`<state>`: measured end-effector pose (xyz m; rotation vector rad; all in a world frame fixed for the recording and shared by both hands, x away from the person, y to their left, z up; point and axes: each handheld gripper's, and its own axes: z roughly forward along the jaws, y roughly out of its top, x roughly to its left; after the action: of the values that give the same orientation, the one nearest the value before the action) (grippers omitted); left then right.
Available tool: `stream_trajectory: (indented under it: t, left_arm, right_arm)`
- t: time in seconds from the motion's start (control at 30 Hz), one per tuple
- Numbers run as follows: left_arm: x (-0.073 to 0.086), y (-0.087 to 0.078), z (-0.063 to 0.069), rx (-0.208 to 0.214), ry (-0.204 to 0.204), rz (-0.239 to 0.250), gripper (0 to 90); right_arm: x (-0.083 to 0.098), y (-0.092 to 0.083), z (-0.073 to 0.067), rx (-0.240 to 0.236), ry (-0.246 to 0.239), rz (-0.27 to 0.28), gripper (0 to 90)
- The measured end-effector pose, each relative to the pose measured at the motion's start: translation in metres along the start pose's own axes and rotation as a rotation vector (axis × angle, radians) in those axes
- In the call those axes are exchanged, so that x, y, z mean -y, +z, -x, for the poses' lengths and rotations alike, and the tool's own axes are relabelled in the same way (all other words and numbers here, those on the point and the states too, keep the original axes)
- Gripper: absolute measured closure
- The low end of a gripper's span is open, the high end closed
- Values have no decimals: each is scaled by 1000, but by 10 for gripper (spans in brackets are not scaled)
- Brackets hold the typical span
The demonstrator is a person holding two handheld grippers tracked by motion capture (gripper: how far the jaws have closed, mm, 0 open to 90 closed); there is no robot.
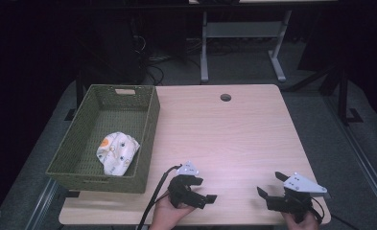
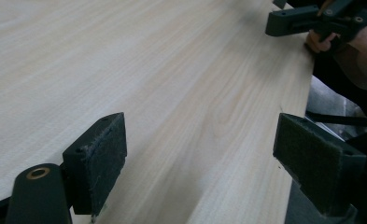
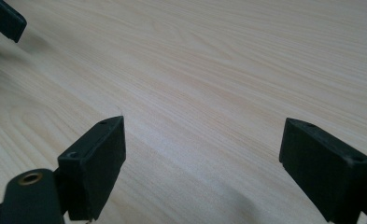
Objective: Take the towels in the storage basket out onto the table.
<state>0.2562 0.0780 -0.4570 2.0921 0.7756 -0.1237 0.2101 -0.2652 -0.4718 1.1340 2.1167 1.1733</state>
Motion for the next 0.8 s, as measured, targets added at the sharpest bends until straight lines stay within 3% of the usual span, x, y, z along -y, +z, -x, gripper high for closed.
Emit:
stream_trajectory:
  t: [0.3, 0.37, 0.47, 0.8]
  left_arm:
    - [-3, -1, -4, 17, -11, 6, 168]
    - [-4, -2, -6, -6, -7, 3, 168]
    - [-4, -2, -8, -8, -34, 13, 168]
    - [-17, -14, -15, -24, -43, 16, 168]
  right_arm:
    - [1, -1, 3, 4, 7, 0, 142]
    - [1, -1, 2, 9, -3, -4, 142]
    - [1, -2, -1, 12, -9, -7, 142]
    - [2, -3, -2, 24, -4, -7, 142]
